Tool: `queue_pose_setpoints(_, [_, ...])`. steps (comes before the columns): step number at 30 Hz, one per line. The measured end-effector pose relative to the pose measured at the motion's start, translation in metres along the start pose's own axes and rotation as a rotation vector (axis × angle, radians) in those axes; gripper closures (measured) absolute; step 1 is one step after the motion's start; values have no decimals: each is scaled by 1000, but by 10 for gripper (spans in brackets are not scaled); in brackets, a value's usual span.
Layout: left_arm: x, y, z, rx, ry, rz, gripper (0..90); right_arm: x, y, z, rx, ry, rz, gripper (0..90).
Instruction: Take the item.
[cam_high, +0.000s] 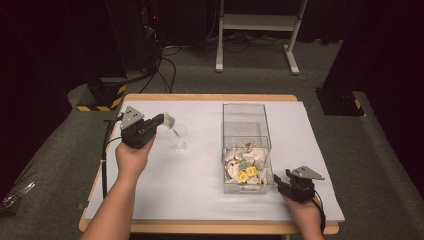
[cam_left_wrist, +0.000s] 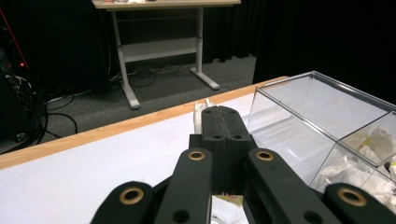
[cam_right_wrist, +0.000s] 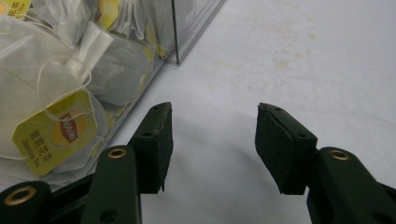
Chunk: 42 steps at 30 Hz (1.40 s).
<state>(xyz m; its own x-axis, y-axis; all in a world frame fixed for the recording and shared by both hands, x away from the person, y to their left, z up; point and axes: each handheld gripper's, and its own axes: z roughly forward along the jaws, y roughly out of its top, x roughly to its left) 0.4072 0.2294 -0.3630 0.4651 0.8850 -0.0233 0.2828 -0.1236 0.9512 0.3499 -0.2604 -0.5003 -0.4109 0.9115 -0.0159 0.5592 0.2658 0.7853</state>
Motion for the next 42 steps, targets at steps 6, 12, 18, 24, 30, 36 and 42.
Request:
queue_pose_setpoints(6, [0,-6,9,32,14,6,900,0,0,0,0,1,1,469])
queue_pose_setpoints(12, [0,-16,18,69,20,3,900,0,0,0,-1,0,1,470])
queue_pose_setpoints(18, [-2,-22,30,108,16,8,900,0,0,0,1,-3,2,470])
queue_pose_setpoints(24, [-7,-27,40,137,1,7,900,0,0,0,0,-3,4,470])
queue_pose_setpoints(30, [-11,-34,49,161,-3,10,900,0,0,0,-3,-1,5,469])
queue_pose_setpoints(36, [-11,-44,58,195,-7,-2,900,0,0,-1,-2,0,7,470])
queue_pose_setpoints(42, [-11,-49,61,221,-7,-10,895,1,0,0,-2,-2,3,470])
